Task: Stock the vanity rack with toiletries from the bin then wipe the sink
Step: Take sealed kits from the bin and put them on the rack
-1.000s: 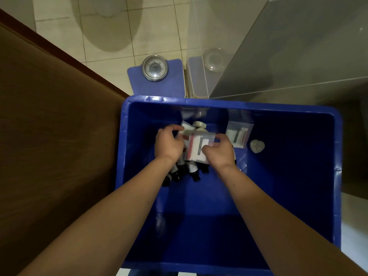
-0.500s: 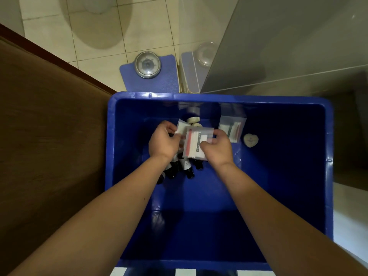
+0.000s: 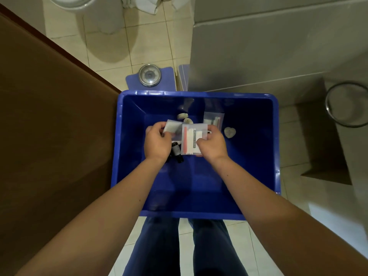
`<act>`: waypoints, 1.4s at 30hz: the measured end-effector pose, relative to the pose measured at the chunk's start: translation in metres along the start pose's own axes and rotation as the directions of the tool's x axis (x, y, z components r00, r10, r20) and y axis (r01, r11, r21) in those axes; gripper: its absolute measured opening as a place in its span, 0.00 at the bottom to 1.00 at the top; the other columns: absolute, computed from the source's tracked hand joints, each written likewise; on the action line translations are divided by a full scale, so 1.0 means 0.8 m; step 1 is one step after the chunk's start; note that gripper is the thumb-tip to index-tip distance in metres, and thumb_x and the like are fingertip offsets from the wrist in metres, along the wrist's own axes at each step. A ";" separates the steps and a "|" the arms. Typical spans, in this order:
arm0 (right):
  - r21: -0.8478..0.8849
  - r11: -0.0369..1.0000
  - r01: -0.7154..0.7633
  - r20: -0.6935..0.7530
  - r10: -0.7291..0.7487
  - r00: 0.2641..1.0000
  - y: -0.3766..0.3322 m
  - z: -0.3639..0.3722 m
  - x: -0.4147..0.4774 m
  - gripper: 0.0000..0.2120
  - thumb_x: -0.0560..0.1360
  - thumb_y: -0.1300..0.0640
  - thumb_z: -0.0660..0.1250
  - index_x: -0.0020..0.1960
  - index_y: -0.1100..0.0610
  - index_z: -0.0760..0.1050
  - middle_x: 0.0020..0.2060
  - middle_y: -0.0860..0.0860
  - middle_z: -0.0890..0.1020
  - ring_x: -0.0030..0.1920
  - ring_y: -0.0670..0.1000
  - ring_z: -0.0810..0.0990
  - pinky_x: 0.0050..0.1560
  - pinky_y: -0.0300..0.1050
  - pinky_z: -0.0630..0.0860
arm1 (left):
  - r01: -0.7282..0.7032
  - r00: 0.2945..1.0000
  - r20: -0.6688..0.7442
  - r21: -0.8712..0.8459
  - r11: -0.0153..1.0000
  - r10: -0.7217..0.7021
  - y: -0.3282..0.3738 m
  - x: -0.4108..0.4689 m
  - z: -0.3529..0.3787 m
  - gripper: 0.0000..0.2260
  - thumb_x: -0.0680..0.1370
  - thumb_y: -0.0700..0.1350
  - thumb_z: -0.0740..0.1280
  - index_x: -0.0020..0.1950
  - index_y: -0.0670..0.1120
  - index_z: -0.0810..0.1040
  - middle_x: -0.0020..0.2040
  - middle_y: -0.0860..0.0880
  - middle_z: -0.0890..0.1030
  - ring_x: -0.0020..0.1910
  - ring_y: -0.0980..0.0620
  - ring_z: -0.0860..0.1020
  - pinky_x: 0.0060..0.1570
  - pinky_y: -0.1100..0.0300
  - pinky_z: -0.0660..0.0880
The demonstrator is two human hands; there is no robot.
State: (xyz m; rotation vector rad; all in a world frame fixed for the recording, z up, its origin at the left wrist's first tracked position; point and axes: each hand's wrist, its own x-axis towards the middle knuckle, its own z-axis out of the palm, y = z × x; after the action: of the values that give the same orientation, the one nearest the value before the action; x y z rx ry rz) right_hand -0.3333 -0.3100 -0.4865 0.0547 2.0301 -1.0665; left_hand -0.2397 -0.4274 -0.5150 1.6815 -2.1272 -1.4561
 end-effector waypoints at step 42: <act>0.477 0.799 0.366 -0.423 -0.157 0.893 -0.154 -0.311 -0.261 0.23 0.72 0.69 0.68 0.64 0.57 0.68 0.54 0.53 0.78 0.52 0.55 0.80 0.39 0.47 0.83 | -0.584 0.648 0.519 -0.130 0.801 0.557 0.371 -0.259 -0.010 0.15 0.74 0.31 0.64 0.48 0.50 0.81 0.48 0.54 0.81 0.39 0.56 0.78 0.36 0.71 0.73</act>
State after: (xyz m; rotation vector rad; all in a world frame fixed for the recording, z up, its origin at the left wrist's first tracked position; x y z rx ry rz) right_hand -0.4030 -0.1486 -0.1866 0.2900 2.0157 -1.9268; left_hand -0.3675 -0.2828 -0.2087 0.4733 -2.6194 -1.7707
